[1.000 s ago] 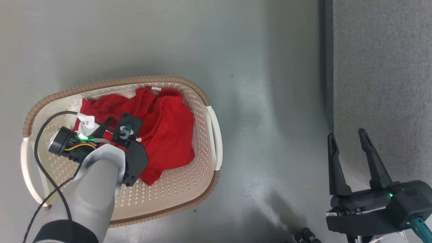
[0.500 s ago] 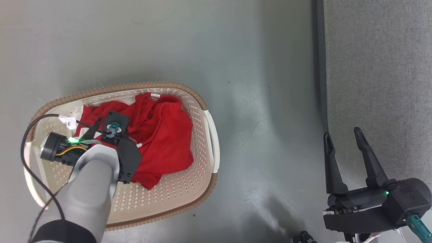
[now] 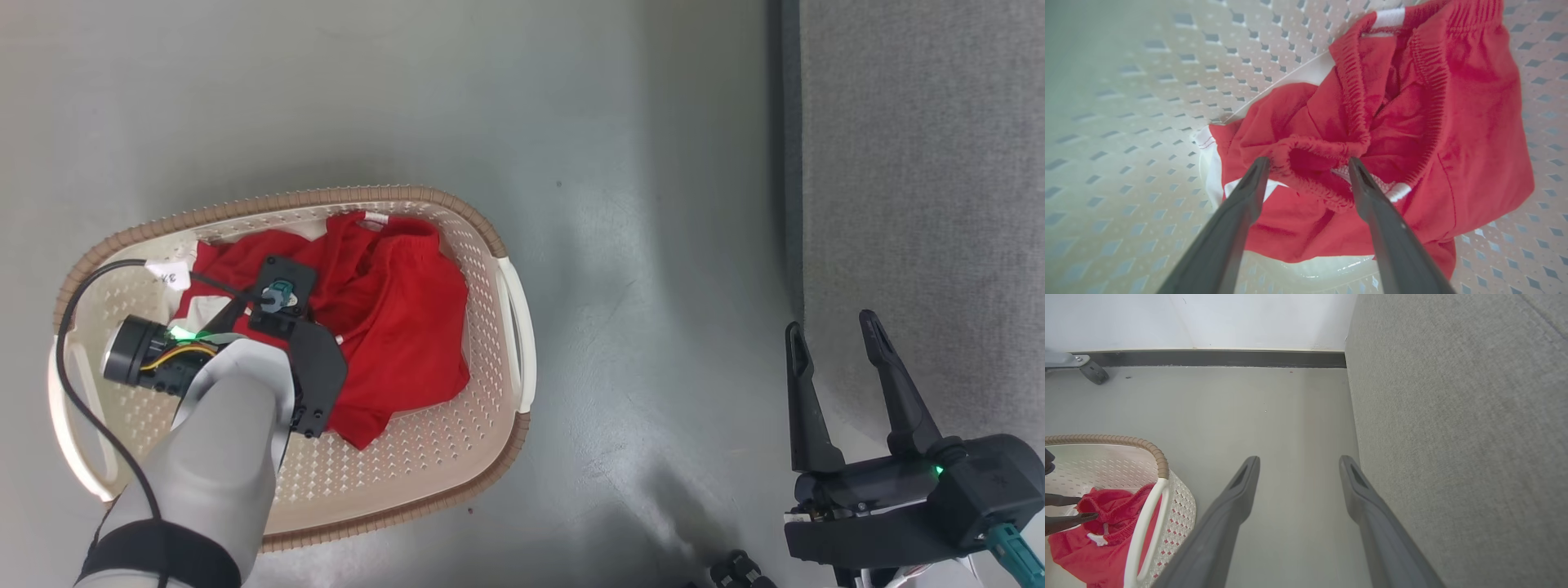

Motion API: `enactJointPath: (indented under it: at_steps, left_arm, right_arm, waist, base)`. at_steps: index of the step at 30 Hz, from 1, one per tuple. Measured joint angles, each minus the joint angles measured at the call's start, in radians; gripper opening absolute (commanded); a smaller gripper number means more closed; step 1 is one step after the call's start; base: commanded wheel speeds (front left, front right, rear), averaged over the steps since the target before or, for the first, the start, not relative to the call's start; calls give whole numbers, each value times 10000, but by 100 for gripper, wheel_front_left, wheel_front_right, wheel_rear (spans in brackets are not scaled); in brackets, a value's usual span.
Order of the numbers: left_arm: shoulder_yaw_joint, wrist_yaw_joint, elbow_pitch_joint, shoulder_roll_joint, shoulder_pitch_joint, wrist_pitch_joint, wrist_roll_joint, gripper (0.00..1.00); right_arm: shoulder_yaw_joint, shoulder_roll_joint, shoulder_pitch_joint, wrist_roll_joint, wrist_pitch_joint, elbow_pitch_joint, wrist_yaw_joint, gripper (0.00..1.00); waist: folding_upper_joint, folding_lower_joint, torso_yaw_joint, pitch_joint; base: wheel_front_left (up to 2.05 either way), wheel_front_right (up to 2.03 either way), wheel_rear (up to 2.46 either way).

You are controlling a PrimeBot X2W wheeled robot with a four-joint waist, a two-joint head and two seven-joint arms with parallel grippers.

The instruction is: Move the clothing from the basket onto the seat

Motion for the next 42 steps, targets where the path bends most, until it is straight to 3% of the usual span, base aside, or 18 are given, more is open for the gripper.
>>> enactJointPath:
  at_steps: [20, 21, 23, 33, 42]
  left_arm:
    - [-10, 4, 165, -251, -354, 963, -77, 100]
    - [6, 17, 165, -263, -361, 1026, -84, 79]
    - [8, 17, 171, -274, -362, 1080, -94, 0]
    - [12, 10, 184, -268, -367, 1104, -282, 0]
    - [-144, -174, 199, 182, -251, 500, -249, 0]
  right_arm:
    - [56, -2, 164, -92, 0, -249, 0, 100]
    - [56, -2, 164, -94, 0, -265, 0, 100]
    - [59, -2, 163, -102, 0, -276, 0, 100]
    - [127, 0, 80, -104, 0, -284, 2, 100]
    - [364, 77, -1000, -82, 0, 163, 188, 100]
  waist:
    - [0, 1, 59, 363]
    - [0, 1, 62, 374]
    - [1, 1, 69, 394]
    - [0, 1, 134, 425]
    - [1, 2, -7, 27]
  base:
    - [0, 0, 0]
    - [0, 0, 0]
    - [0, 0, 0]
    - [0, 0, 0]
    - [0, 0, 0]
